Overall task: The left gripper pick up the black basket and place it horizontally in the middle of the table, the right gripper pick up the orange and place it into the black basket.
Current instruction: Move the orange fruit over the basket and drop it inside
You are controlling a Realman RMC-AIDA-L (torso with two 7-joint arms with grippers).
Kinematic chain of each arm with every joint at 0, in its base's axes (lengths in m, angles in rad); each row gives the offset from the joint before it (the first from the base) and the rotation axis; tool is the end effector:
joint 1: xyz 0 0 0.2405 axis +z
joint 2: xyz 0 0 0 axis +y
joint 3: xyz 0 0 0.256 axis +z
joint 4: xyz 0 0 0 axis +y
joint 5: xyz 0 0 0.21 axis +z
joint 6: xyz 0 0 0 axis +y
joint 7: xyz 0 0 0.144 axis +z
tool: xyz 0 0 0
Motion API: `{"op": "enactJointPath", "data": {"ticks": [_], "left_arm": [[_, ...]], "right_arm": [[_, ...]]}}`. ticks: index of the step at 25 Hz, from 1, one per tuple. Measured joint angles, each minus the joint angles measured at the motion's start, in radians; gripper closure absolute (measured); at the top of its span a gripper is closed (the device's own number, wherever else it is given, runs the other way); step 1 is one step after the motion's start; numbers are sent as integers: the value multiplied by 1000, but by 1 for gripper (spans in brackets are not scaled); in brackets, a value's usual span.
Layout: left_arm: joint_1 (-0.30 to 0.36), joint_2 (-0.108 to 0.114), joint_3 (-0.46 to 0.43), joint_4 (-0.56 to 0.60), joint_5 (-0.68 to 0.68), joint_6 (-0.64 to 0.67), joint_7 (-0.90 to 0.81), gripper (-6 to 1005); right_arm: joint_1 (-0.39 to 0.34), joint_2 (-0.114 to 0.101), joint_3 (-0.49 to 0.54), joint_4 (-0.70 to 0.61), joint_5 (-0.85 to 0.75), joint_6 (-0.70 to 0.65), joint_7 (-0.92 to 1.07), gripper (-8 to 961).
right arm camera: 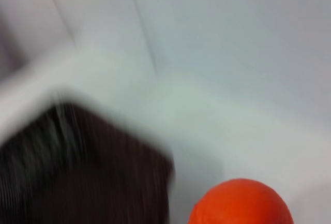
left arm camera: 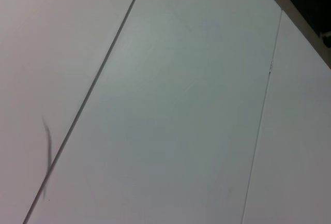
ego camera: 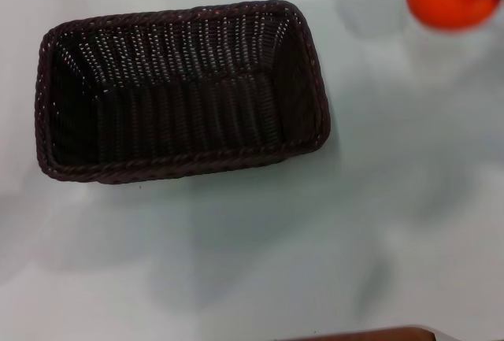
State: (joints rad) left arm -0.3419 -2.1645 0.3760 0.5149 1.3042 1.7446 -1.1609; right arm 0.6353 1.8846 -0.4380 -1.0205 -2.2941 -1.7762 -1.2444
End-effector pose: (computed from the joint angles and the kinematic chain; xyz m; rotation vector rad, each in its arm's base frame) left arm -0.2876 0.2856 0.0712 -1.7505 -0.5148 -1.4862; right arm 0.2585 0.3649 0.1557 -0.9207 -2.6474 -0.6053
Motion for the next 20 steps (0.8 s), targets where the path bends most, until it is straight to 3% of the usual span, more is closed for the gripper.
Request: {"op": "enactJointPath", "data": {"ticks": [3, 9, 10, 12, 15, 17, 20], "left_arm": [[0, 0, 0, 0, 0, 1, 0, 113], [-6, 0, 4, -1, 0, 4, 0, 113], [-7, -1, 4, -1, 0, 5, 1, 113], [-8, -2, 5, -3, 0, 6, 1, 113], [-7, -3, 3, -9, 0, 10, 1, 113], [-3, -4, 2, -13, 0, 13, 4, 113], [2, -5, 4, -14, 0, 15, 7, 113]], "right_arm": [[-19, 39, 10, 2, 218, 21, -12, 829], [3, 184, -118, 7, 457, 40, -125, 838], [12, 197, -157, 17, 471, 44, -144, 840], [33, 208, -256, 64, 507, 79, -171, 843], [59, 204, -388, 161, 563, 185, -182, 806], [60, 204, -408, 174, 570, 205, -187, 781], [56, 205, -432, 195, 590, 224, -204, 671]]}}
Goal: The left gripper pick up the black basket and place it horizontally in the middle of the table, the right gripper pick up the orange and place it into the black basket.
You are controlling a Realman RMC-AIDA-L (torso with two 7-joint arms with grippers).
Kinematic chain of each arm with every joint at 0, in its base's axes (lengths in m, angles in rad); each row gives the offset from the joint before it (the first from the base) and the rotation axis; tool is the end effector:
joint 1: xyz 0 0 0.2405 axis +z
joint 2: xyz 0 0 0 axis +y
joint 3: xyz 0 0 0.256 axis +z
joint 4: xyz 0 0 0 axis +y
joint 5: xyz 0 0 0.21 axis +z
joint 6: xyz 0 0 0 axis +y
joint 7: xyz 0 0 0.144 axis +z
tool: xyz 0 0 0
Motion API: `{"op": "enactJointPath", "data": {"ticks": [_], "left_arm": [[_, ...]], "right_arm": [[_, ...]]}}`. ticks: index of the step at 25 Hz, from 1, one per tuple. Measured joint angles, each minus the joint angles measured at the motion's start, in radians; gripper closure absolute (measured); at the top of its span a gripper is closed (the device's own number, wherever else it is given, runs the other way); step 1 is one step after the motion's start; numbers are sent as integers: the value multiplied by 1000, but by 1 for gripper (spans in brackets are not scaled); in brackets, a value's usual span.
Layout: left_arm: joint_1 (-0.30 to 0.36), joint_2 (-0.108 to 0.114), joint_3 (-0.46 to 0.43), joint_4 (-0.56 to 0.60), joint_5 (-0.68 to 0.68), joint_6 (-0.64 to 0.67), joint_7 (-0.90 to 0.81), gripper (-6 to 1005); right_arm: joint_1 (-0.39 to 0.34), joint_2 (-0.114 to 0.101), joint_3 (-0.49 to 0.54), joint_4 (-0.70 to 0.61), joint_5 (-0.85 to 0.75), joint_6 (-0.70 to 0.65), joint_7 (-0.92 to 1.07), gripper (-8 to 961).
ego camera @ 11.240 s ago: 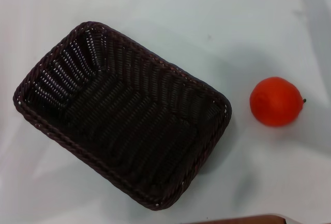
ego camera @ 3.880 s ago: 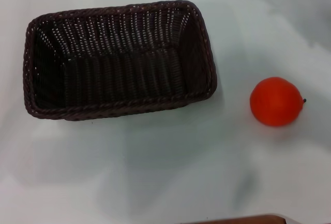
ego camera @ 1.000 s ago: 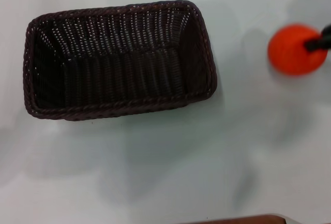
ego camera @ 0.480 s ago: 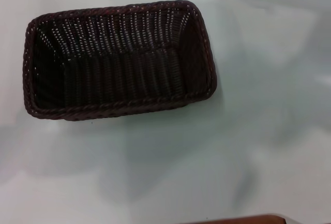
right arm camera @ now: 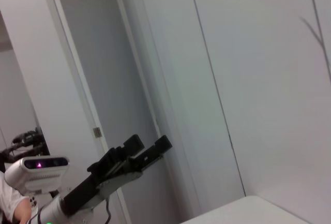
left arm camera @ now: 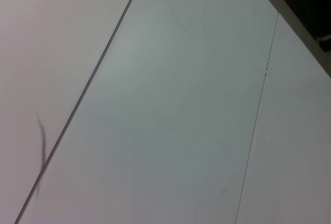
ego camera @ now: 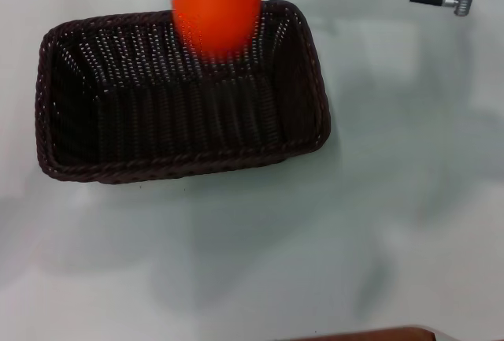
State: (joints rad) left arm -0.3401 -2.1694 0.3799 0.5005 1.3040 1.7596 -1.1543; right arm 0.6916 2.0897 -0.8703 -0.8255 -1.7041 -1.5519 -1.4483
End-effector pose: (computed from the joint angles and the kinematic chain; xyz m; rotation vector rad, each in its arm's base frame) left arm -0.2859 0.2830 0.0665 -1.7531 -0.5172 -1.5048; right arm 0.1422 0.3794 0.0205 -0.4628 -2.3912 -0.1854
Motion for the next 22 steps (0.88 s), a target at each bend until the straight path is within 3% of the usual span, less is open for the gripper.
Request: {"op": "enactJointPath", "data": {"ticks": [8, 12, 22], "left_arm": [[4, -1, -1, -5, 0, 6, 4, 113], [1, -1, -4, -18, -21, 17, 28, 113], [32, -4, -9, -62, -197, 61, 148, 113]], "right_arm": [[-57, -4, 16, 16, 106, -5, -72, 310], [-125, -2, 72, 53, 278, -5, -203, 210], [-272, 1, 241, 422, 800, -37, -671, 9]]}}
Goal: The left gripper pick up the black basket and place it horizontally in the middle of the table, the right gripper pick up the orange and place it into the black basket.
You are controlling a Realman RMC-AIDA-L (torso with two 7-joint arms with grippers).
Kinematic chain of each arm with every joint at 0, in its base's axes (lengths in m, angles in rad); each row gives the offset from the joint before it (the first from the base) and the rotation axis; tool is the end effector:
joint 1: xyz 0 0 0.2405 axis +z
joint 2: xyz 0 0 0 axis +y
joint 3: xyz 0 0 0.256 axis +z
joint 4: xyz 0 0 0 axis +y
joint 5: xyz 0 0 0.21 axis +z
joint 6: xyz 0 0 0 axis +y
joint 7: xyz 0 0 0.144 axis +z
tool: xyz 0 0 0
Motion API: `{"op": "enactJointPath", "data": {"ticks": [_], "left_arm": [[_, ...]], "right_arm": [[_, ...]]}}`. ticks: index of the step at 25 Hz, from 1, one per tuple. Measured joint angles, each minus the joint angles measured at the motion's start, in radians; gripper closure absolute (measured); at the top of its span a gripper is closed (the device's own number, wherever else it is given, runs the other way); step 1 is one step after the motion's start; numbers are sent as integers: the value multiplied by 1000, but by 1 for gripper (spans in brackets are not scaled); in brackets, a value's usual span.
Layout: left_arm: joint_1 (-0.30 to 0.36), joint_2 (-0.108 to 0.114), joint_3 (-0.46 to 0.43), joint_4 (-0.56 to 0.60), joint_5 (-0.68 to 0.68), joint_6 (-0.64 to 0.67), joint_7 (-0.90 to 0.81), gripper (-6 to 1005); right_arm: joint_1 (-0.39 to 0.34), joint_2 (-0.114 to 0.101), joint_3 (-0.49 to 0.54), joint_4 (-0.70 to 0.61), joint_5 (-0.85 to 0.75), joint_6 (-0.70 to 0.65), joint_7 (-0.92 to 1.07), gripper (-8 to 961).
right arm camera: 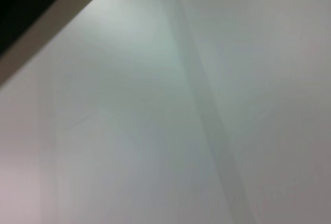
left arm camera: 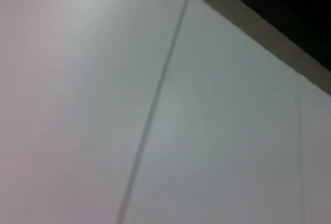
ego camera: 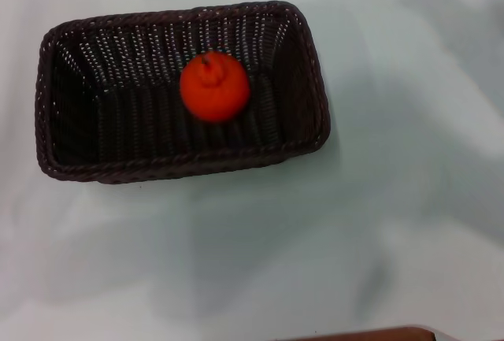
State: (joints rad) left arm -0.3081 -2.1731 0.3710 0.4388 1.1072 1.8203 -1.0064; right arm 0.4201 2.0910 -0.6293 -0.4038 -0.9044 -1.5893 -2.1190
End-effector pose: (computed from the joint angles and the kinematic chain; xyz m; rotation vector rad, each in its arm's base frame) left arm -0.2959 0.2659 0.0840 -1.5160 -0.3605 -1.5065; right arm 0.2793 0.3303 0.0926 -0.4175 -1.4789 -1.0392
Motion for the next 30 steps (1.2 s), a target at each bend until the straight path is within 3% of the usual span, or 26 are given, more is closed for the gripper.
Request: {"op": "enactJointPath", "data": {"ticks": [2, 6, 11, 18, 30], "left_arm": [[10, -2, -29, -68, -103, 52, 120, 113], [10, -2, -62, -104, -131, 81, 185, 113], [6, -2, -77, -120, -134, 91, 253, 113], [-3, -2, -76, -146, -131, 100, 366, 113], [0, -2, -54, -149, -126, 129, 376, 113]], "right_arm": [[-14, 1, 31, 80, 82, -37, -106, 9], [-26, 2, 90, 210, 183, -107, -358, 9], [-31, 5, 120, 277, 201, -115, -523, 9], [-31, 4, 134, 289, 202, -102, -539, 9], [-23, 3, 137, 293, 203, -92, -532, 9]]}}
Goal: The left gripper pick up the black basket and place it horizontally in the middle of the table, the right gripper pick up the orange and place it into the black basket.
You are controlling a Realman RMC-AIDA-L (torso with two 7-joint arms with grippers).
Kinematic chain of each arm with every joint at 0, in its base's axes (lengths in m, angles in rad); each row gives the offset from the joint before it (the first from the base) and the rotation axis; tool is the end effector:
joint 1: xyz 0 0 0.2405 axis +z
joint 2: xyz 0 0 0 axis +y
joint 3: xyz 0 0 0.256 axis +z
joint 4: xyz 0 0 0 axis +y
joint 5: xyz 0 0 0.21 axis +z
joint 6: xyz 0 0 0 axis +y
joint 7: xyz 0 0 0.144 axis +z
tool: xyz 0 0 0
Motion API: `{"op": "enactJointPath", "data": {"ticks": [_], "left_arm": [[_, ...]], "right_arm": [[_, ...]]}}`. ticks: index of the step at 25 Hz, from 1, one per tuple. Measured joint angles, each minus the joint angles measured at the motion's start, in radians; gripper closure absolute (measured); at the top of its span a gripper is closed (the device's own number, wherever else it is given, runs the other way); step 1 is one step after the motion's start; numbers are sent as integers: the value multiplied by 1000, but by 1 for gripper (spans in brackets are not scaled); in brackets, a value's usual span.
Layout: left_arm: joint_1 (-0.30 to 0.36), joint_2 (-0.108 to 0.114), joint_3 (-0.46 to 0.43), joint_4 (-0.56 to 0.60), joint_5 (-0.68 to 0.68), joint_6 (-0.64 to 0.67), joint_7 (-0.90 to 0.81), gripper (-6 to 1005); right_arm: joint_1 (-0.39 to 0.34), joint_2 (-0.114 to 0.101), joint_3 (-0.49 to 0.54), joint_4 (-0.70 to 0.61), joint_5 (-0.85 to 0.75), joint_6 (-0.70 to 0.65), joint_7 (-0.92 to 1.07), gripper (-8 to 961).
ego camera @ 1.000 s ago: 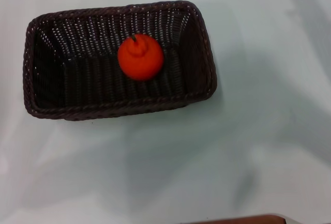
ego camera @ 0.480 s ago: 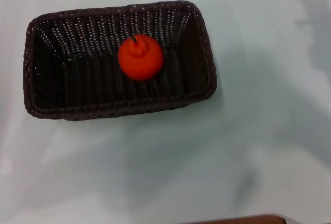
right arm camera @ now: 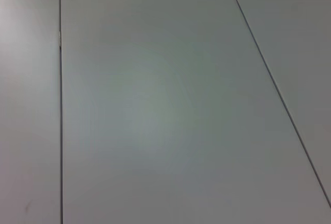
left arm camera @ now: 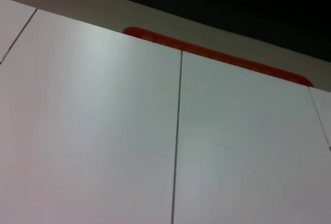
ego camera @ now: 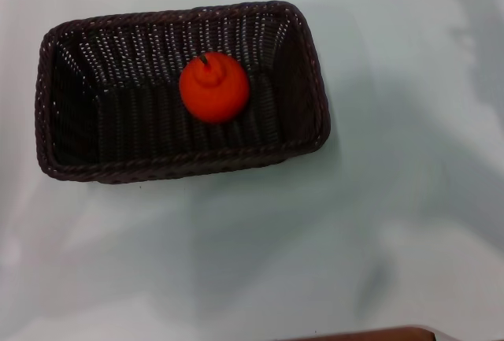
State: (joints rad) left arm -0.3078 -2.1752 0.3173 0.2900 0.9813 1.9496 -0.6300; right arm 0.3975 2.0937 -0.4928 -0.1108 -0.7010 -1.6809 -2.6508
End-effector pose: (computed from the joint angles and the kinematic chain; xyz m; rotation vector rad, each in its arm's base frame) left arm -0.2998 0.2442 0.0840 -1.2734 -0.0967 -1.3328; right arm 0.3264 0.2920 0.0838 -0.3382 -1.2770 -1.6104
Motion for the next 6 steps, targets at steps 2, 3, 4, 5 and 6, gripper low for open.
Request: {"op": "enactJointPath", "data": {"ticks": [2, 3, 4, 5, 6], "left_arm": [[2, 0, 0, -1, 0, 1, 0, 113], [3, 0, 0, -2, 0, 2, 0, 113], [3, 0, -2, -2, 0, 2, 0, 113], [4, 0, -3, -3, 0, 2, 0, 113], [4, 0, -5, -4, 0, 2, -1, 113]], "right_arm": [[0, 0, 0, 5, 0, 1, 0, 9], [0, 0, 0, 7, 0, 1, 1, 9], [0, 0, 1, 9, 0, 1, 2, 9], [-1, 0, 1, 9, 0, 1, 2, 9], [-2, 0, 1, 9, 0, 1, 3, 9]]}}
